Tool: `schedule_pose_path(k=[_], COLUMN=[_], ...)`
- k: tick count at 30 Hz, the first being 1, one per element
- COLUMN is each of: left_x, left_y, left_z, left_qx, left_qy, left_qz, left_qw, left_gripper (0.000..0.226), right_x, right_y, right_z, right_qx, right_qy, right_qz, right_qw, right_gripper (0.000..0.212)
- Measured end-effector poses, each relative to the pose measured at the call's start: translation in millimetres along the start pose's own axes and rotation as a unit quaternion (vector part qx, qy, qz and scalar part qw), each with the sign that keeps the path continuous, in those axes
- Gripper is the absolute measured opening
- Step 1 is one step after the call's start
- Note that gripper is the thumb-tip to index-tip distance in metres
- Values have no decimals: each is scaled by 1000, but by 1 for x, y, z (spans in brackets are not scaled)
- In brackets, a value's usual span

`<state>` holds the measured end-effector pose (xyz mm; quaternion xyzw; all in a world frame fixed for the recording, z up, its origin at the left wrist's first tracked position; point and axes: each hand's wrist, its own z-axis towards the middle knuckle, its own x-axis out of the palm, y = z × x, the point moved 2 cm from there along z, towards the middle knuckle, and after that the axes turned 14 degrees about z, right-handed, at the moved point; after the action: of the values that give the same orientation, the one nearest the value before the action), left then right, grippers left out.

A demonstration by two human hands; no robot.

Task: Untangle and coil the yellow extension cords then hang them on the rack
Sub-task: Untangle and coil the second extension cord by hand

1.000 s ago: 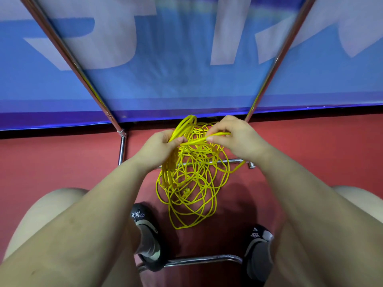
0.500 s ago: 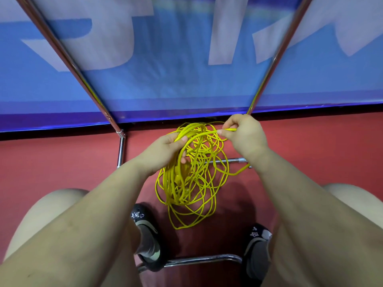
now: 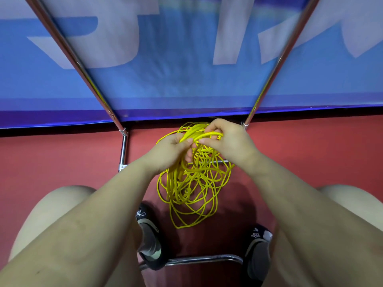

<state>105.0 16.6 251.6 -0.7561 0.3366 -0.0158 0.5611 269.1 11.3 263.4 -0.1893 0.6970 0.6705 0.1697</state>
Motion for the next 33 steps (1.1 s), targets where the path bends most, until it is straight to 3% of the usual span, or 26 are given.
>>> schedule_pose_path(k=[4,9,16,20,23,24,27,33], left_x=[-21,-28,-16,-9,-6,-5,-2,-4], left_y=[4,10,1,1,3,3,1,-2], left_z=[6,9,5,5,6,7,7,6], left_qx=[-17,-43,-58,-56,-52,-51,-49,-16], left_qy=[-69,-72,-35,-10,-9,-9,-6,-24], left_qz=[-57,-79,-144,-138,-138,-131,-93,-37], left_qw=[996,993,987,989,989,990,994,999], left_gripper=[25,24,23,19,21,22,23,25], right_x=[-6,-23,-14,-8,0,2,5,4], right_y=[-13,-8,-7,-6,-5,-5,-8,-6], right_z=[4,6,3,3,2,2,4,3], right_qx=[83,52,14,22,5,4,25,45], right_qy=[34,-20,31,39,61,60,14,-30], right_qz=[97,247,173,150,95,84,72,74], right_qw=[991,967,984,988,994,995,997,996], right_gripper=[11,8,23,5,6,1,19,25])
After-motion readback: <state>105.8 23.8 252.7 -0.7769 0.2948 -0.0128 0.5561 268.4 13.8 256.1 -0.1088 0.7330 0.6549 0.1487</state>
